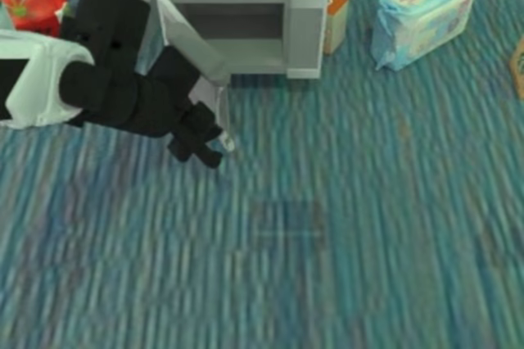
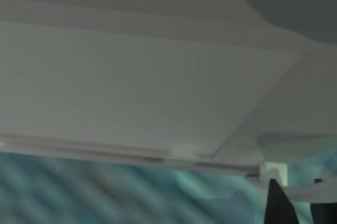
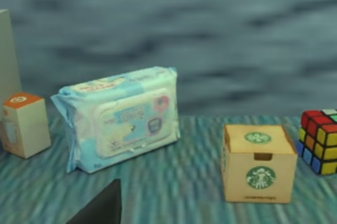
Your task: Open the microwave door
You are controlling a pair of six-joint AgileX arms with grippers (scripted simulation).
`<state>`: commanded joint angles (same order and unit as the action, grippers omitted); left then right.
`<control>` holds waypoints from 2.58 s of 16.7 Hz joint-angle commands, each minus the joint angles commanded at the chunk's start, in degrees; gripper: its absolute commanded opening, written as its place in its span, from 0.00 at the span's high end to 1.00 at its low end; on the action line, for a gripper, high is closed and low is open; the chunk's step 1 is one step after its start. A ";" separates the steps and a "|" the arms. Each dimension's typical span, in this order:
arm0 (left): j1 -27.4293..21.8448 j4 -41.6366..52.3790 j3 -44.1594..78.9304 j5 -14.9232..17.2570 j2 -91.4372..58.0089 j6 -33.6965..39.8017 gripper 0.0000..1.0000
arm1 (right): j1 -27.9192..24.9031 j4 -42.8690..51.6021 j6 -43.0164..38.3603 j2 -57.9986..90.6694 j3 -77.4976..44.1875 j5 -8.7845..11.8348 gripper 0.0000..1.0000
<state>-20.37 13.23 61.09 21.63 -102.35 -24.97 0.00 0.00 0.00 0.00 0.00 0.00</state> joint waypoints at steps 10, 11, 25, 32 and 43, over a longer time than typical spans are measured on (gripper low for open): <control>0.00 0.00 0.00 0.00 0.00 0.00 1.00 | 0.00 0.00 0.00 0.00 0.00 0.00 0.00; 0.00 0.00 0.00 0.00 0.00 0.00 1.00 | 0.00 0.00 0.00 0.00 0.00 0.00 0.00; 1.23 1.45 0.17 2.27 0.16 -3.26 1.00 | 0.00 0.00 0.00 0.00 0.00 0.00 0.00; 2.22 2.48 0.20 3.41 0.13 -5.38 1.00 | 0.00 0.00 0.00 0.00 0.00 0.00 0.00; 2.22 2.48 0.20 3.41 0.13 -5.38 1.00 | 0.00 0.00 0.00 0.00 0.00 0.00 0.00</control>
<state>-18.15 15.71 61.29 25.05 -102.22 -30.35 0.00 0.00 0.00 0.00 0.00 0.00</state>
